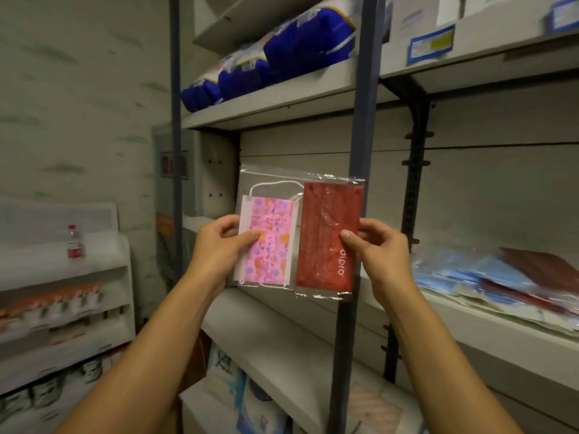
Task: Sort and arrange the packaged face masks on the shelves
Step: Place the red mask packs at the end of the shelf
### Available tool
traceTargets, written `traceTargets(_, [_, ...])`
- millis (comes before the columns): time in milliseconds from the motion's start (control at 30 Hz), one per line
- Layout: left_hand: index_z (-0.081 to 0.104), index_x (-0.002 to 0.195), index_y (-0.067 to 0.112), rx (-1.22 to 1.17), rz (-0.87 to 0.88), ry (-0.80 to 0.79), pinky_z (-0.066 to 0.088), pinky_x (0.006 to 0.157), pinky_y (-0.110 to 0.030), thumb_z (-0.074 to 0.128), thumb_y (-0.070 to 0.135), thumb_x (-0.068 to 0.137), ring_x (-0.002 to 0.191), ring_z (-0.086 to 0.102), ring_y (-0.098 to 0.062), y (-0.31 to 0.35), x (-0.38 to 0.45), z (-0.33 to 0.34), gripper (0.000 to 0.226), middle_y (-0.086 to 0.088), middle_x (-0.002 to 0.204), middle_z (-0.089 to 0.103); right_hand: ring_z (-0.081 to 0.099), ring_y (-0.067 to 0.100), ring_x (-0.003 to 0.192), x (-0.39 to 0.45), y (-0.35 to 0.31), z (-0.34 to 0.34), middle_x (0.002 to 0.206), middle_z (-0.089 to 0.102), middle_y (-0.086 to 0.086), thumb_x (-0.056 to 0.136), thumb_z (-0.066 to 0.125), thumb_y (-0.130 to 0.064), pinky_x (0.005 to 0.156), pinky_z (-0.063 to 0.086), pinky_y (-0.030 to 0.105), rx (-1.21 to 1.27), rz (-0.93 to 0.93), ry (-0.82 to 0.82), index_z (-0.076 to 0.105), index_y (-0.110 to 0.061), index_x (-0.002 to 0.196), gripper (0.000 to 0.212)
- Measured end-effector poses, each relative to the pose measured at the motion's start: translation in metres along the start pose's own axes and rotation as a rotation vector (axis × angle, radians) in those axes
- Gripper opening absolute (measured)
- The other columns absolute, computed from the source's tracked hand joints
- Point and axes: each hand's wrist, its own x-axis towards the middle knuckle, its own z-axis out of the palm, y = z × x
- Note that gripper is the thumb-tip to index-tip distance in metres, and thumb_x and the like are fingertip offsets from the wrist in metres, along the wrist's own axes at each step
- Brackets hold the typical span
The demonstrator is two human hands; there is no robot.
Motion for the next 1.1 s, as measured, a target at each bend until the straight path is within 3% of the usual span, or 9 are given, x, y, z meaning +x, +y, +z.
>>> traceTargets(233, [0.072,0.105,0.010,-0.045,-0.043,0.039,0.063,0.072,-0.041,0.074,0.006,0.090,0.088,0.077,-0.022,-0.024,0.051,-0.086,0.016,-0.005,0.098,0.078,0.075,0.023,0.080,0.015,0.031,0.097,0.086,0.076,0.009,0.084,0.077,-0.004,0.079,0.060,0.036,0.057,0.043,0.043,0.073,-0.011,0.097,0.016])
traceTargets(500, [0.072,0.103,0.013,-0.022,-0.026,0.030,0.062,0.071,-0.040,0.073,0.006,0.091,0.087,0.076,-0.019,-0.042,0.108,-0.149,0.014,-0.001,0.096,0.079,0.072,0.018,0.072,0.038,0.060,0.167,0.083,0.074,0.011,0.084,0.077,-0.004,0.074,0.058,0.035,0.089,0.022,0.081,0.071,-0.010,0.091,0.012])
traceTargets(833, [0.070,0.109,0.009,-0.020,-0.059,0.017,0.063,0.073,-0.041,0.072,0.008,0.091,0.089,0.076,-0.020,-0.087,0.185,-0.173,0.018,-0.003,0.099,0.078,0.073,0.021,0.076,0.093,0.096,0.216,0.084,0.075,0.013,0.083,0.078,-0.004,0.077,0.060,0.038,0.120,0.043,0.100,0.071,-0.006,0.093,0.012])
traceTargets(1100, [0.070,0.109,0.009,-0.013,-0.039,-0.007,0.063,0.072,-0.039,0.073,0.008,0.090,0.090,0.076,-0.020,-0.126,0.273,-0.171,0.020,-0.003,0.099,0.078,0.070,0.011,0.068,0.165,0.137,0.254,0.077,0.072,0.006,0.083,0.079,-0.004,0.068,0.054,0.028,0.073,-0.015,0.090,0.071,-0.011,0.087,0.011])
